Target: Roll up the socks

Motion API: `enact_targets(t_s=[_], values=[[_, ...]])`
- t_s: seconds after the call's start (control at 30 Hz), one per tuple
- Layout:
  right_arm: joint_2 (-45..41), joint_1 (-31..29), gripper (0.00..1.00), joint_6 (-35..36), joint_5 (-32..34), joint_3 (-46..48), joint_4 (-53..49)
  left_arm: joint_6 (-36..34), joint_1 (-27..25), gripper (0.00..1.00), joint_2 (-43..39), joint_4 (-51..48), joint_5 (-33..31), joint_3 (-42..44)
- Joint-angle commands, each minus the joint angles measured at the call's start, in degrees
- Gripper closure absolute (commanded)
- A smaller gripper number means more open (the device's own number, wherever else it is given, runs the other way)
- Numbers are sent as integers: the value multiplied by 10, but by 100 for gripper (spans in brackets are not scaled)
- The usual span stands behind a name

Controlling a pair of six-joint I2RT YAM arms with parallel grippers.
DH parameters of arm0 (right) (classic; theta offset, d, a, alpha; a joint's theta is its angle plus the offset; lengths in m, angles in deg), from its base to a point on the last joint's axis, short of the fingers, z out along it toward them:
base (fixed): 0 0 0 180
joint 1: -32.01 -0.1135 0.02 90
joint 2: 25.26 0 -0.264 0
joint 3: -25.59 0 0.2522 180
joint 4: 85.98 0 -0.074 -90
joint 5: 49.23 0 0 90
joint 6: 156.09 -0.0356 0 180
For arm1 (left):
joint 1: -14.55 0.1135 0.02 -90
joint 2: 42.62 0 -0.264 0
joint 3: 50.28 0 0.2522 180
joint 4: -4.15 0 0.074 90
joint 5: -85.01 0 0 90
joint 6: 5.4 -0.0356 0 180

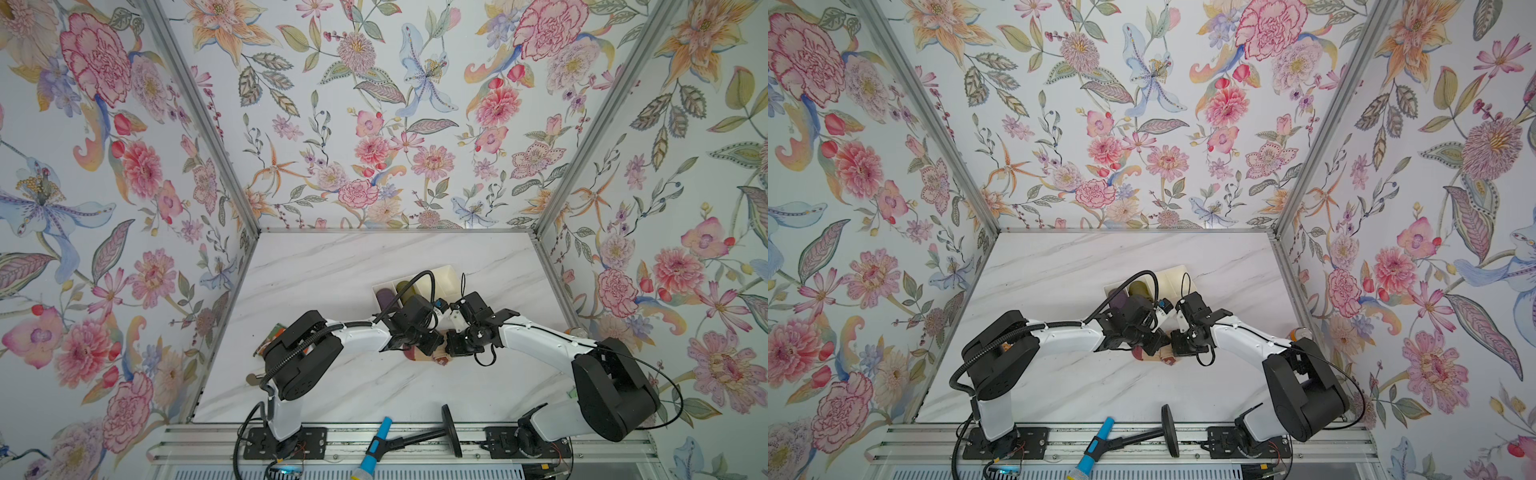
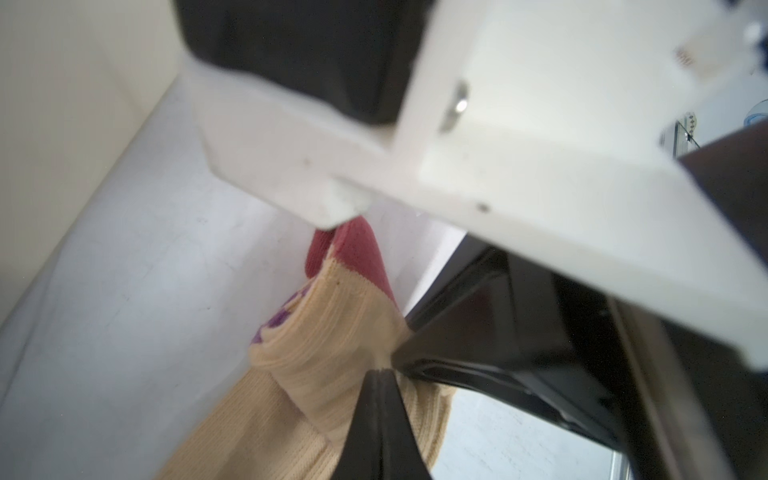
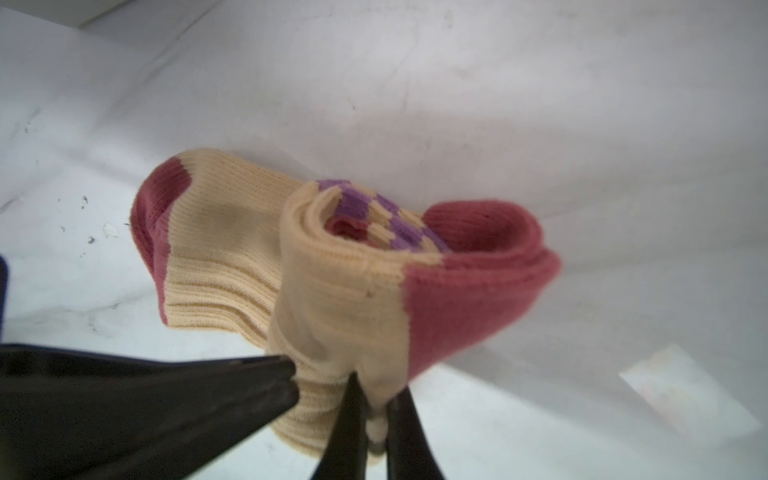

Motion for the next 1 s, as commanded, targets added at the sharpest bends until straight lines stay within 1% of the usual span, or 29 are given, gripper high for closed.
enact_targets(t_s=[0.0, 0.47, 0.57, 0.7, 0.83, 0.97], values=[[15, -7, 100, 5, 13, 13, -31, 6, -3, 98, 21, 5, -8, -15], [14, -9, 100, 5, 11, 13, -26, 3, -5, 100, 61, -9, -20, -11], [7, -8, 95, 3, 9, 14, -24, 2, -4, 100, 69, -14, -19, -9], [-20, 2, 84, -1, 1, 18, -22, 4, -6, 100, 71, -10, -19, 2], [-60, 28, 71, -3, -18, 23, -20, 6, -6, 100, 72, -1, -19, 10], [-102, 56, 68, -8, -25, 35, -20, 8, -5, 100, 72, 9, -21, 19]])
